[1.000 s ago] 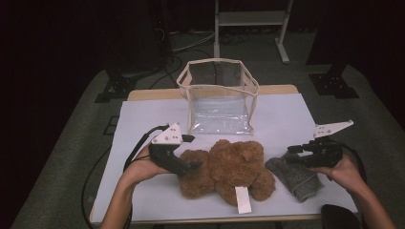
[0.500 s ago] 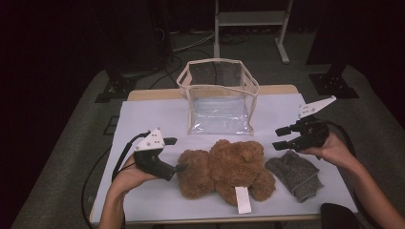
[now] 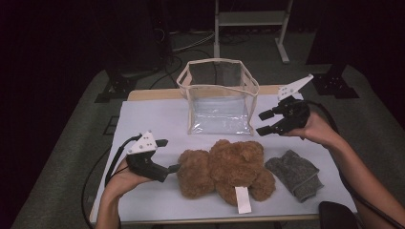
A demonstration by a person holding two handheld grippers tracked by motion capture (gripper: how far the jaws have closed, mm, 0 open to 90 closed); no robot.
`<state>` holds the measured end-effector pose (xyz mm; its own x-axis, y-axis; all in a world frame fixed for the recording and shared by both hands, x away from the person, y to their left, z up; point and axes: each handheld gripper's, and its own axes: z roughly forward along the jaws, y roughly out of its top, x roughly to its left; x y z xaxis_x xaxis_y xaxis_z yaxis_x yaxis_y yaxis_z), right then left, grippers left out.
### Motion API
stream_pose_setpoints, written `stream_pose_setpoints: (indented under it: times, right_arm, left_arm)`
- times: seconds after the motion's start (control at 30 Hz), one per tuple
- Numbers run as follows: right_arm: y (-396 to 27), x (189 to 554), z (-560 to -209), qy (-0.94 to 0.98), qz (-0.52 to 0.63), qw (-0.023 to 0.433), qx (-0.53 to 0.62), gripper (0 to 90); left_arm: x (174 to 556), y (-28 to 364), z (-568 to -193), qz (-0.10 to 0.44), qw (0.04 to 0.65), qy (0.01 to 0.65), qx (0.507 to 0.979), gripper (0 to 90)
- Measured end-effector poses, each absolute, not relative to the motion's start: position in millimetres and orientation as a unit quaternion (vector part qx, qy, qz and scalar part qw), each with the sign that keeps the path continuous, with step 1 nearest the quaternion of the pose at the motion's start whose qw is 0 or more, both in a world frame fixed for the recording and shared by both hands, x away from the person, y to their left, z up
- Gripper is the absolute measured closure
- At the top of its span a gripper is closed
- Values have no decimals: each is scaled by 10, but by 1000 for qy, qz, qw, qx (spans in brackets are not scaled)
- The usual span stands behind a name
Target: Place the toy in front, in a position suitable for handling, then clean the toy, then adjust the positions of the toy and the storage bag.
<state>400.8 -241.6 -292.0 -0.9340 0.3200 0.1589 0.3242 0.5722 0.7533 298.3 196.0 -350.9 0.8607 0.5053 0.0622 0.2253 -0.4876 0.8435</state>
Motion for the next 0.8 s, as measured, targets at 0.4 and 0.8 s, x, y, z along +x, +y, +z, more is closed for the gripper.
stream_pose_setpoints:
  times: [0.4, 0.8]
  right_arm:
    - [-1995, 4240, -2689, -898, -416, 4, -141, 279]
    - [-1634, 4351, -2639, -905, -410, 16, -111, 279]
  left_arm:
    - [2955, 2059, -3503, 158, 457, 224, 846, 70]
    - [2930, 2117, -3513, 155, 456, 229, 846, 70]
